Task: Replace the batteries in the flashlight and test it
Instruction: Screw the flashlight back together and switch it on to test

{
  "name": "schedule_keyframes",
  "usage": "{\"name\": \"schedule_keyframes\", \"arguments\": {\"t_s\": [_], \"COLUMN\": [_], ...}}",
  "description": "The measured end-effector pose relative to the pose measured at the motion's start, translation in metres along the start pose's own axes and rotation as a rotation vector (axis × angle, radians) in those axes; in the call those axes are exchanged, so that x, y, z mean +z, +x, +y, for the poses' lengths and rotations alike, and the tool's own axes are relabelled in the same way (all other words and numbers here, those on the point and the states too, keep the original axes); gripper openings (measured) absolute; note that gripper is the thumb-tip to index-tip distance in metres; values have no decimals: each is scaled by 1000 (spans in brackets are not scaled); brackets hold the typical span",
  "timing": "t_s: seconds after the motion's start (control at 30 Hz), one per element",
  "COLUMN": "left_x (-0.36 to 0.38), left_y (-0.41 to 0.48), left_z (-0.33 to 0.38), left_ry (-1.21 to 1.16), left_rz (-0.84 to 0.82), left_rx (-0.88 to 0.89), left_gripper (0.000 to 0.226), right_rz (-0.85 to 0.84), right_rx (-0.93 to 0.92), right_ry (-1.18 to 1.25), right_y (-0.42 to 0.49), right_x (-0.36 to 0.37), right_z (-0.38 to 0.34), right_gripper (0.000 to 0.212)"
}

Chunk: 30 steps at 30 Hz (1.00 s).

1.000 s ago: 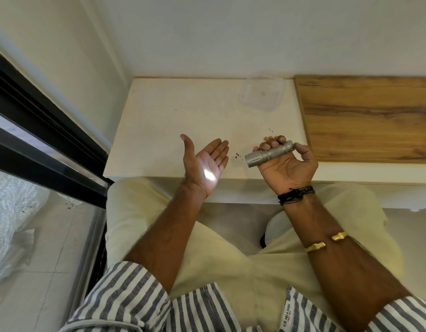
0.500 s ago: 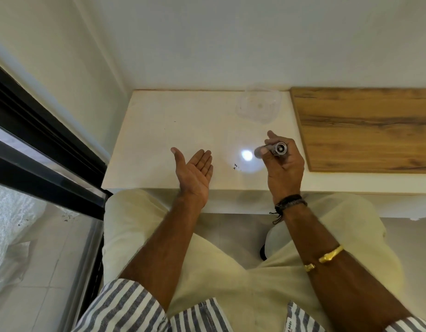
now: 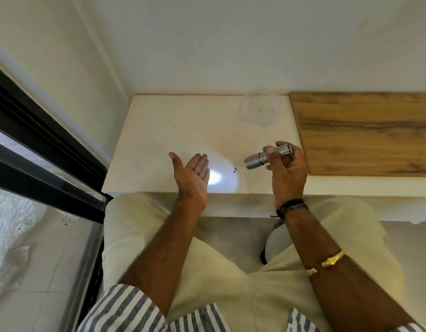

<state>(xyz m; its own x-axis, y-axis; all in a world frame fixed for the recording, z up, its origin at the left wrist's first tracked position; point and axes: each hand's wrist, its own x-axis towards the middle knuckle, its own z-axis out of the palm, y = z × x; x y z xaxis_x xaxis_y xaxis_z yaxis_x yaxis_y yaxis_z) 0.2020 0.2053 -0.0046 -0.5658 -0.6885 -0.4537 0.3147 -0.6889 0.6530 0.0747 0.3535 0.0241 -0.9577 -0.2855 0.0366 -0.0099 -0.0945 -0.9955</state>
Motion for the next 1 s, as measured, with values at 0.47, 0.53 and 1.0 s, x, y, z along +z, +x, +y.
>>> {"name": "schedule_keyframes", "arguments": {"t_s": [0.47,0.53,1.0], "left_x": [6,9,8], "left_y": [-6,-7,-6], "left_z": [-3,-4,-11], "left_ry": [4,-15,31], "left_rz": [-111,-134,-257], "left_rx": [-119,-144,-238], "left_gripper": [106,110,119], "right_rz": [-28,-55,-88], "right_rx": [235,396,617], "right_ry": [490,650,1121], "right_y": [8,10,8], "right_x": [-6,-11,-19], "right_z": [4,6,-7], "right_gripper": [11,9,22]}}
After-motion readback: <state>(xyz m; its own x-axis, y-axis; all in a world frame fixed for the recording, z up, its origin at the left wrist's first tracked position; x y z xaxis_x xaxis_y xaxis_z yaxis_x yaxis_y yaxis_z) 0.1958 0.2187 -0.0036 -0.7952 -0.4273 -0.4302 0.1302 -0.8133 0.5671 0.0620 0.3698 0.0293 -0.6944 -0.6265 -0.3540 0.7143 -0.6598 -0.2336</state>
